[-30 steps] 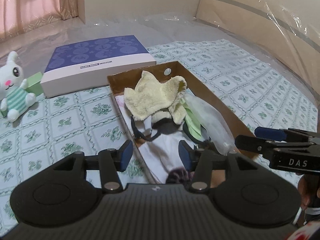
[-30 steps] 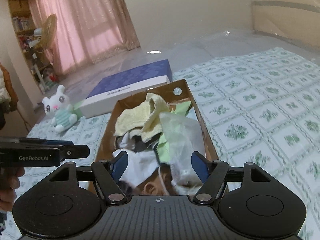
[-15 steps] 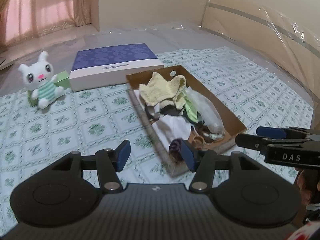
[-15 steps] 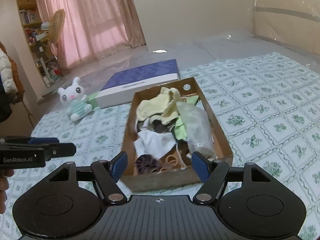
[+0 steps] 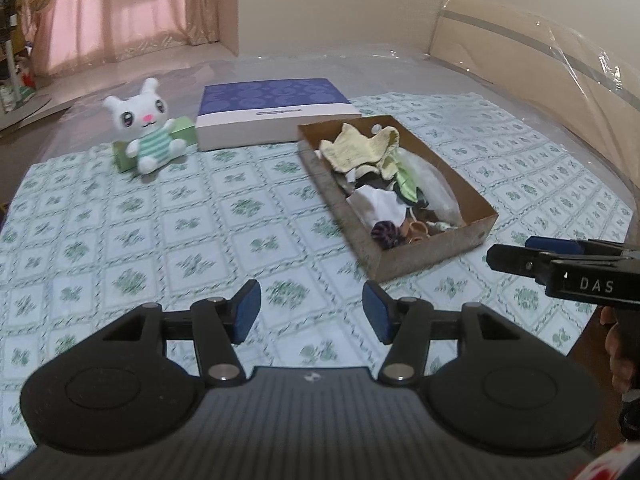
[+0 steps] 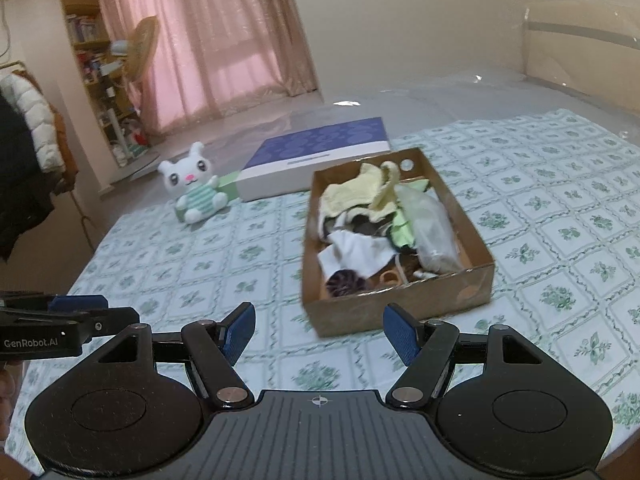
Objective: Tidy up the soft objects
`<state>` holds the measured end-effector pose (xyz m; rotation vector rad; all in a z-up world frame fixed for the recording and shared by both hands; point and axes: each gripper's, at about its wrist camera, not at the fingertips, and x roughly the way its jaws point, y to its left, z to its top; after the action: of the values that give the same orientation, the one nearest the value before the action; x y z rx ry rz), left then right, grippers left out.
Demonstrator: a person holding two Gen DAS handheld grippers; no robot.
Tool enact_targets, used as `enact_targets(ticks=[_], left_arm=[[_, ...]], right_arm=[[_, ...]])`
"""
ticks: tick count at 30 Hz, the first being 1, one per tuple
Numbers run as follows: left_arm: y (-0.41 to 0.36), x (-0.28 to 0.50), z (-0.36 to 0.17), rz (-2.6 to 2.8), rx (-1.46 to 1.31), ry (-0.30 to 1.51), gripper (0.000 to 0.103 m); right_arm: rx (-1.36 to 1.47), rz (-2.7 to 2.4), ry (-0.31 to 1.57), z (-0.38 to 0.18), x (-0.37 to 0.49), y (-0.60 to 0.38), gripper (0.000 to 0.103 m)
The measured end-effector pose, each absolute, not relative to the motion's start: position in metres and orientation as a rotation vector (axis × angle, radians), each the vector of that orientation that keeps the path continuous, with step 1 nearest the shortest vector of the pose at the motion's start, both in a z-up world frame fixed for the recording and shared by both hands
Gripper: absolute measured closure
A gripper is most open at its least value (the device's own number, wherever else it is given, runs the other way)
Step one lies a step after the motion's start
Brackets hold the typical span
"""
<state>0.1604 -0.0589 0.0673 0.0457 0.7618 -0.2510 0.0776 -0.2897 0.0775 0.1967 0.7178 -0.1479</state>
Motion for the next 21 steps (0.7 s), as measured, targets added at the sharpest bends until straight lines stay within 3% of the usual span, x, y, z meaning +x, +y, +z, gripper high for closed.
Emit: enact_targets(ticks=[21], left_arm=[[-0.011, 0.066, 0.045, -0.109, -0.021, 0.786, 0.049]], right_arm=[[0.146, 0.002, 0.778, 0.055, 0.037, -0.214, 0.032]])
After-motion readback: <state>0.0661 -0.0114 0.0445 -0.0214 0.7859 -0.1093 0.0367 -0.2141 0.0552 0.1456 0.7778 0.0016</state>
